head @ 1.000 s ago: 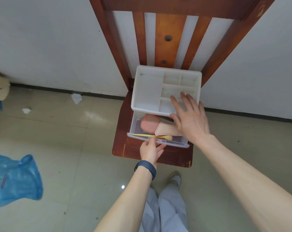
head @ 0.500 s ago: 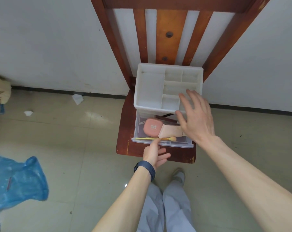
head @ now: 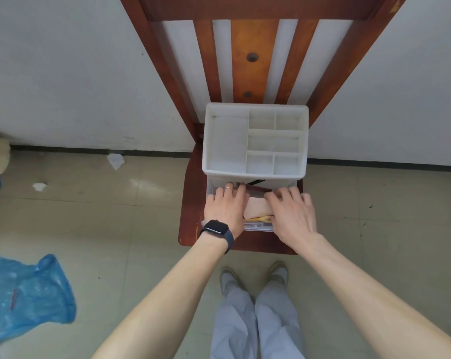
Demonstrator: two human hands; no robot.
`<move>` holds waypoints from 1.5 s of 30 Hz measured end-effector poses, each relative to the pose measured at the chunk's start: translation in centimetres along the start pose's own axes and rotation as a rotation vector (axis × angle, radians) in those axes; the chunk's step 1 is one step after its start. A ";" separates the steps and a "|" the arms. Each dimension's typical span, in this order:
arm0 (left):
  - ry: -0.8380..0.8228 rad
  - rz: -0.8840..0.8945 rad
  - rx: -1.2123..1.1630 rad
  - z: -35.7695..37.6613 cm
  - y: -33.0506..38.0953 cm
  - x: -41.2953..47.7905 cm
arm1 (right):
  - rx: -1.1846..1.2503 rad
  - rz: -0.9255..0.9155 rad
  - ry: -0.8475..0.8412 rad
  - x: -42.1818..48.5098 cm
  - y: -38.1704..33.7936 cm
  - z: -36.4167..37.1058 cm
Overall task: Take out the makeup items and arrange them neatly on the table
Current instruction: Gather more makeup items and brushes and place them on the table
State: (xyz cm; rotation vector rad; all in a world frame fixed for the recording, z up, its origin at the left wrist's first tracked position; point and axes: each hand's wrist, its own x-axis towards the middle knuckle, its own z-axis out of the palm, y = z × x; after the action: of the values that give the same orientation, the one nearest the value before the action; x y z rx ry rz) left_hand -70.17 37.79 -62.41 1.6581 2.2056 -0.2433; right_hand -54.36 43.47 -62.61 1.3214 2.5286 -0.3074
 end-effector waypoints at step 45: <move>1.445 -1.310 -1.389 -17.7 -8.2 -69.7 | 1.063 -1.121 -0.568 -35.4 -36.0 -32.4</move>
State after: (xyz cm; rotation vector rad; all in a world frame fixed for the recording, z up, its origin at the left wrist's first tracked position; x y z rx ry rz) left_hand -64.55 -20.35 -19.60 -0.7896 2.4678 2.1053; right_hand -69.26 6.08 -18.10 -0.2707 2.2520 -2.0438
